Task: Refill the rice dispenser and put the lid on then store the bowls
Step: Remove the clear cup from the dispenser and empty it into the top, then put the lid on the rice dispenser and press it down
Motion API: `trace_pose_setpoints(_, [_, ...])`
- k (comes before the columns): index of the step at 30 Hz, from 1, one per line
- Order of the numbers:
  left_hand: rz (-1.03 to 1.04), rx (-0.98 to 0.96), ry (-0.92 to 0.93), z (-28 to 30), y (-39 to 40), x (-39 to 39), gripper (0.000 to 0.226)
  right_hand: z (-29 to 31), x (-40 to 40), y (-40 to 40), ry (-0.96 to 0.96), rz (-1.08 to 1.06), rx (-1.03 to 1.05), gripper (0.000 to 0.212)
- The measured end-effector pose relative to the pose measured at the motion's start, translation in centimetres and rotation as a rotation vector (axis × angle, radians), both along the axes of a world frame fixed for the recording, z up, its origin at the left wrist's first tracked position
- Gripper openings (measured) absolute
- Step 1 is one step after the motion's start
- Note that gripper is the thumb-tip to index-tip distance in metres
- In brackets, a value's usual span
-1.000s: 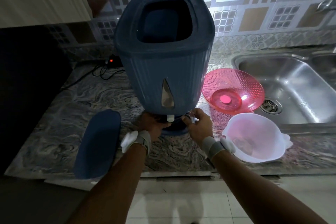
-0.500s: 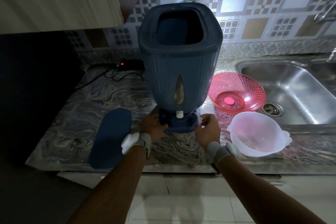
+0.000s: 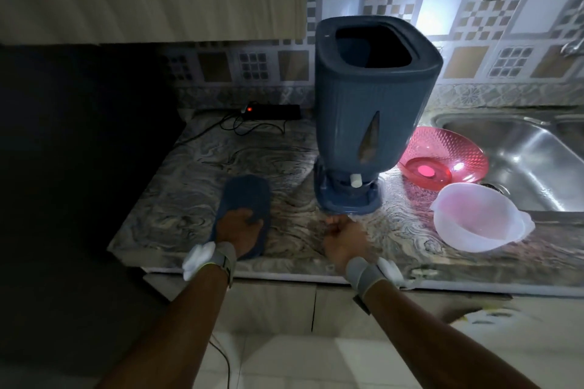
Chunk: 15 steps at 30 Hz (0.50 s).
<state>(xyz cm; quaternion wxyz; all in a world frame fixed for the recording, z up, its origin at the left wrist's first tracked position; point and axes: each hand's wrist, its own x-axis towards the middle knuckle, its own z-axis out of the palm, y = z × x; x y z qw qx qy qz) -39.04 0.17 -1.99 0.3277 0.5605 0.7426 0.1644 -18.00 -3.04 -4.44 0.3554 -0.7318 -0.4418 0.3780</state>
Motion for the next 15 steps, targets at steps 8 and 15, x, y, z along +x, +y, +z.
trace_pose_setpoints(8, [0.111, 0.050, -0.035, -1.1, 0.3, -4.8, 0.048, -0.5, -7.2, 0.7, 0.031, 0.100, -0.022, 0.018])
trace_pose_setpoints(15, [-0.036, -0.010, 0.115, -3.4, 2.9, -6.2, 0.047, -2.6, -11.4, 3.3, -0.057, 0.243, 0.005, 0.029])
